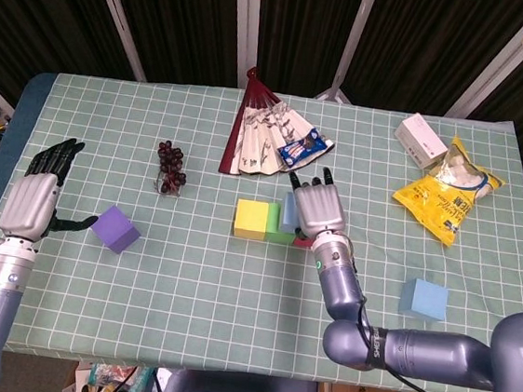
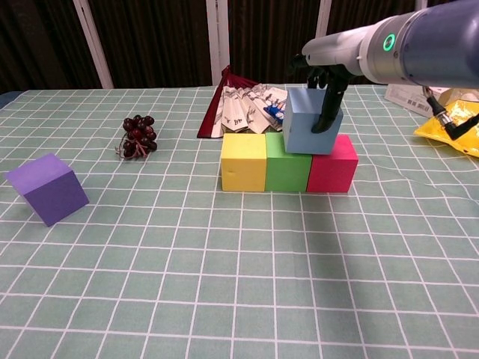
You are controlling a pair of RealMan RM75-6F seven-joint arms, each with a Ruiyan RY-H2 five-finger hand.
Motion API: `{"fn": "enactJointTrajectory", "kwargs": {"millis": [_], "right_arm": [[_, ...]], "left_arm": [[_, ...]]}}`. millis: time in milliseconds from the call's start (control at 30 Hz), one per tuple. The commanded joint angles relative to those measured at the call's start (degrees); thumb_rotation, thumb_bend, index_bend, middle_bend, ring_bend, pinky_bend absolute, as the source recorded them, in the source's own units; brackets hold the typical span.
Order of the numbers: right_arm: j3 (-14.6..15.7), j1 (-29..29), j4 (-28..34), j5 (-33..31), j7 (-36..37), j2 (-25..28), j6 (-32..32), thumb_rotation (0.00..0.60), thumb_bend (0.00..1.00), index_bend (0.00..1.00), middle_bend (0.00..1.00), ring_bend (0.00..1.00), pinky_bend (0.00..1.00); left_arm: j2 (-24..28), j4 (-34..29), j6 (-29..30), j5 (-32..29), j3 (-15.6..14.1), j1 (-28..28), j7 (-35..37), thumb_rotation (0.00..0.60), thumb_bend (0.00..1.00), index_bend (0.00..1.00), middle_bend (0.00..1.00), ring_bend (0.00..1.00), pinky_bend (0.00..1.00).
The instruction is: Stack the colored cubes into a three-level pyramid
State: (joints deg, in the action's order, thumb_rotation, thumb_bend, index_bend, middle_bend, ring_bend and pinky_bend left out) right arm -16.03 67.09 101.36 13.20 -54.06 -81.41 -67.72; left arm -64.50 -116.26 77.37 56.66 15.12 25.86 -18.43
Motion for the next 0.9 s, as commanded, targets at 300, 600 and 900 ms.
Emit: {"fn": "enactJointTrajectory", "kwargs": {"millis": [300,600,900], "right_arm": [[0.2,0.4,-0.5,-0.7,-0.1,-0.3,0.3,0.6,0.28,0.09,0.44,0.23,0.0],[0.3,0.6,0.0,-1.5,-0.4,0.1,-0.1,0.6,0.28,0.09,0.44,0.23,0.0],[0.2,0.8,0.8,-2.3,-0.9,0.6,-0.6,0.6,0.28,0.09,0.44,0.23,0.0]], "left_arm": [[-0.1,0.0,0.1,0.1,-0.2,0.1,-0.2,0.6,0.12,0.0,0.01,0.0,0.0],[-0.1,0.0,0.1,0.2,-0.3,0.1,-0.1,0.6,0.12,0.0,0.01,0.0,0.0],[0.1,-0.4,0.3,0.5,-0.3,0.0,0.0,0.6,0.12,0.0,0.01,0.0,0.0]]}}
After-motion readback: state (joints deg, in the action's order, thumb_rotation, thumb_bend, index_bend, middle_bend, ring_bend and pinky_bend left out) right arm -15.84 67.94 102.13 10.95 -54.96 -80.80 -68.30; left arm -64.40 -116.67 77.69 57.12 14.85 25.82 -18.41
